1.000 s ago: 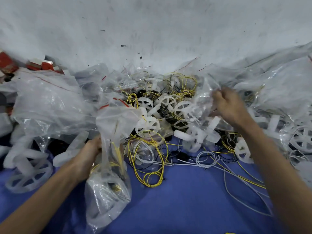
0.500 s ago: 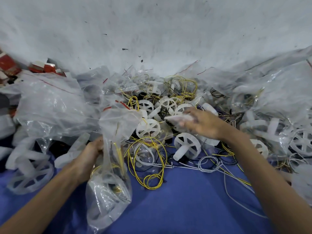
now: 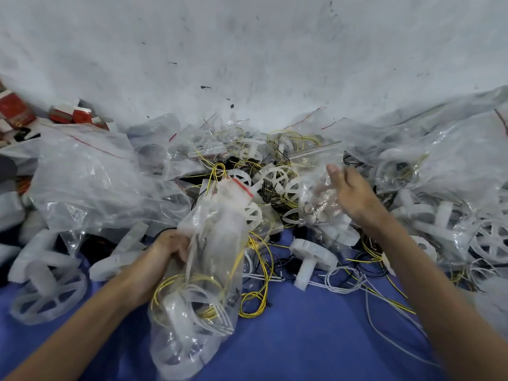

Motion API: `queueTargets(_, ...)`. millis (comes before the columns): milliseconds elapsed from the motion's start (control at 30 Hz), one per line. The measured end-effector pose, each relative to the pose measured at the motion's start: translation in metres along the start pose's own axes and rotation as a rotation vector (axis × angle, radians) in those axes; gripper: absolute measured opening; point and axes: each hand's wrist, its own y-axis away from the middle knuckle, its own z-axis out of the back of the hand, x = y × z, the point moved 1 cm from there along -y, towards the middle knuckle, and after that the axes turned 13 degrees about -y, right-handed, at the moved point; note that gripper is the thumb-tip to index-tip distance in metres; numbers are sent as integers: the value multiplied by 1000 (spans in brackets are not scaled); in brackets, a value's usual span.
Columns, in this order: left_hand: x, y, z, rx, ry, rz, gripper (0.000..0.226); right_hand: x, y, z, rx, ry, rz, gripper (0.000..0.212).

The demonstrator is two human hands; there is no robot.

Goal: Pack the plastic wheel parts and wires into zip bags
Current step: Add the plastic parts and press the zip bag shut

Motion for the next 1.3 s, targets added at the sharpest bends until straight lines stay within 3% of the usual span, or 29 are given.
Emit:
queueTargets(67, 7, 4, 0, -233, 66, 99, 86, -1, 1, 5, 117, -256, -161, 38)
queueTargets(133, 7, 4, -7, -323, 15, 183, 84, -5, 0, 8, 241, -365, -273, 40)
queueTargets(200, 24, -1, -4, -409, 7, 205, 76, -8, 0, 5, 338, -193, -317, 55)
queueTargets(300, 28, 2, -3, -358, 43, 174, 64, -11, 6, -4, 448, 228, -303, 80)
queueTargets(400, 27, 5, -3, -298, 23, 119, 28, -9, 12, -12, 422, 316, -278, 85)
queueTargets(433, 29, 7, -1, -265, 7, 98, 25, -8, 13, -15, 422, 383, -261, 86)
queueTargets(500, 29, 9, 4, -156, -58, 76, 32, -4, 13, -21, 410, 453, -212, 79)
queueTargets(533, 25, 6, 4, -113, -112, 91, 36, -2, 12, -22, 391, 455, -164, 64)
queueTargets(567, 22, 0, 6, -85, -166, 89, 48, 1, 10, -22, 357, 448, -94, 40)
queueTargets(600, 16, -7, 6, -62, -227, 99, 75, 4, 9, -19, 316, 457, -36, 20)
queueTargets(633, 7, -14, 2, -66, -213, 117, 94, 6, 8, -16, 285, 487, -6, 11)
queueTargets(733, -20, -29, -7, -108, -170, -39, 101, 4, 3, -9, 332, 533, -33, 23)
queueTargets(800, -33, -31, -8, -120, -163, -75, 91, 5, 4, -9, 346, 419, -53, 34)
queueTargets(933, -63, -43, -4, -130, -373, -191, 51, 10, 3, -3, 170, -104, -204, 45)
queueTargets(1033, -90, -51, -6, 66, -501, -247, 27, 21, 5, 0, 203, -522, -404, 69)
queueTargets(1100, -103, -54, -9, 211, -531, -213, 21, 29, 8, 0, 307, -634, -377, 51)
queueTargets(1300, -108, -57, -23, 239, -587, -165, 32, 39, 12, 2, 323, -660, -290, 18)
